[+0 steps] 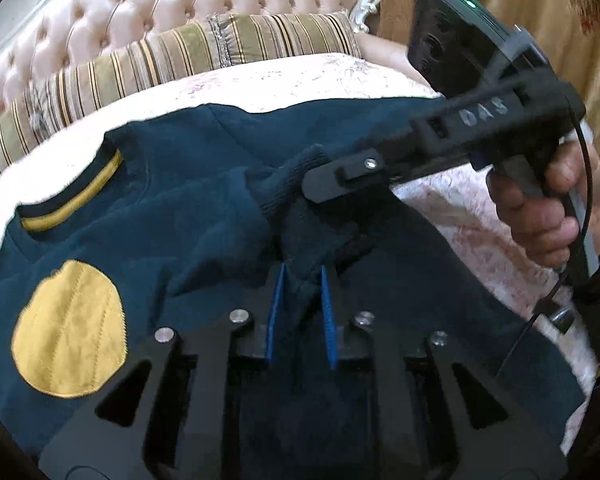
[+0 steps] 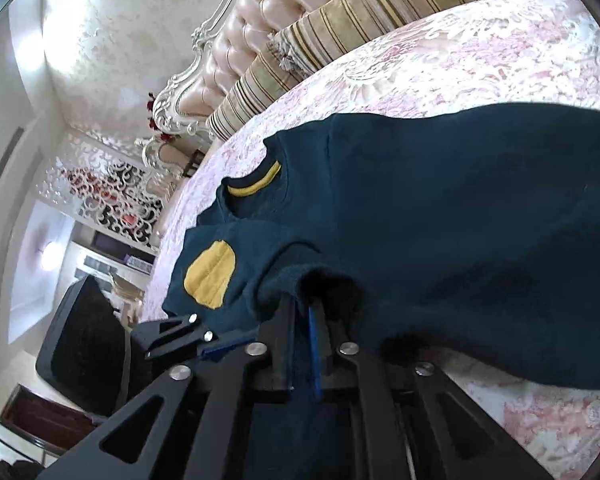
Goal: Fold clothes
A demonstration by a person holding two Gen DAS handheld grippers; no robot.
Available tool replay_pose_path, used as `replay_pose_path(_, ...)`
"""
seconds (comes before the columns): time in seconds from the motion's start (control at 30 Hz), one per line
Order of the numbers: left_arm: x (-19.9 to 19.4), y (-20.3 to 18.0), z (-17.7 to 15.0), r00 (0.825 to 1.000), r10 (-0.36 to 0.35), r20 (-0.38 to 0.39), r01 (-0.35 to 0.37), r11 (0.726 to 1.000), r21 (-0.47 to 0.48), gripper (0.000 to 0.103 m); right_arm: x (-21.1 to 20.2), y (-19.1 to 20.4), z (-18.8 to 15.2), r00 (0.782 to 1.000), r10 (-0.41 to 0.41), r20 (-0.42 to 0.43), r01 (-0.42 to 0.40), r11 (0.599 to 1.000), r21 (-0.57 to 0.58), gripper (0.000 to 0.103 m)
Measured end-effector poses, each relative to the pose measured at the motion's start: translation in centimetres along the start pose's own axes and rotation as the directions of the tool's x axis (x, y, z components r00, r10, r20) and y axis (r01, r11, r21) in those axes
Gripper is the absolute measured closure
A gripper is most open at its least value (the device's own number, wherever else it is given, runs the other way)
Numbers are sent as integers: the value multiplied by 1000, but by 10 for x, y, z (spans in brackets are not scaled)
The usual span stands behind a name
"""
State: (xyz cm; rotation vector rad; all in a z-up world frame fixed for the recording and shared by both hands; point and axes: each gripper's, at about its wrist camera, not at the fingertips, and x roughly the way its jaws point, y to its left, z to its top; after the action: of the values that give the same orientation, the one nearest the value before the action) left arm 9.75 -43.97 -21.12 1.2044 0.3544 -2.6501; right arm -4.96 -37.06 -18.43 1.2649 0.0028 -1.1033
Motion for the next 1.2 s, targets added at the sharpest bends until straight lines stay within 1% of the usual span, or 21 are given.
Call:
replay_pose_path(0.03,0,-1,0,1000,-6,0,6,1000,-3,78,-2,1,0,1000,5,3,-5,1000,-3,72)
replay_pose_path(0.07,1,-2,1,1000,-10,0,10,1000,-3,73,-4,2,0,1000,11,6,-11,1000,-5,58)
replay_pose_path(0.1,1,-3,1,1000,-13,0,13,1000,-3,72,-5,4,0,1000,16,9,-16,1000,-8,51)
replay_pose_path(0.13,1,-5,1,1000,-17,0,17,1000,-4,72,-5,5,1,1000,17,15,-17,1000,-9,50)
replay_pose_path(0.23,4,-2,3,1000,-28,-2,28,999,-15,72,4,7,4,1000,-9,17,9,1000,-11,49)
replay_pose_path(0.3,4,-1,3,999,-37,1,37,999,-26,72,9,8,5,1000,-11,12,11,1000,-12,50)
replay_pose_path(0.37,4,0,3,999,-41,2,41,999,-31,72,10,8,7,999,-7,35,7,1000,-8,50)
replay_pose_path(0.43,5,0,4,999,-40,-1,40,999,-29,72,12,10,7,997,-58,45,59,998,-24,70)
replay_pose_path(0.47,5,-1,4,999,-39,-2,39,999,-28,72,13,10,7,995,-84,50,86,996,-33,96)
replay_pose_path(0.5,6,0,4,999,-40,-2,40,999,-29,72,14,11,7,992,-111,56,113,993,-41,99)
replay_pose_path(0.6,6,2,4,999,-49,0,49,998,-36,72,17,14,7,979,-189,73,194,979,-65,101)
replay_pose_path(0.7,5,6,3,997,-71,7,71,996,-57,72,21,29,3,943,-317,98,330,923,-196,101)
replay_pose_path(0.73,3,7,3,997,-77,10,78,995,-64,72,21,30,3,941,-325,99,339,917,-210,101)
replay_pose_path(0.8,-9,8,4,993,-103,50,106,991,-80,71,22,29,3,937,-335,98,349,908,-231,101)
replay_pose_path(0.83,-16,9,5,991,-116,72,122,989,-88,71,22,27,4,941,-324,97,338,916,-218,101)
replay_pose_path(0.87,-19,6,6,990,-114,79,120,990,-76,71,21,22,5,950,-298,92,311,931,-193,101)
replay_pose_path(0.93,-19,-4,9,991,-107,74,110,993,-35,71,17,13,8,967,-242,84,252,957,-144,101)
replay_pose_path(0.97,-16,-11,11,993,-105,62,105,994,-7,71,17,14,8,966,-244,84,254,956,-149,101)
replay_pose_path(1.1,5,-34,20,999,-6,32,2,994,107,71,19,21,6,961,-262,86,273,945,-177,101)
replay_pose_path(1.17,14,-42,23,999,46,23,-49,985,163,71,20,18,8,966,-245,80,255,953,-166,101)
replay_pose_path(1.2,20,-46,22,997,73,5,-72,978,198,72,19,16,8,969,-233,77,243,957,-158,101)
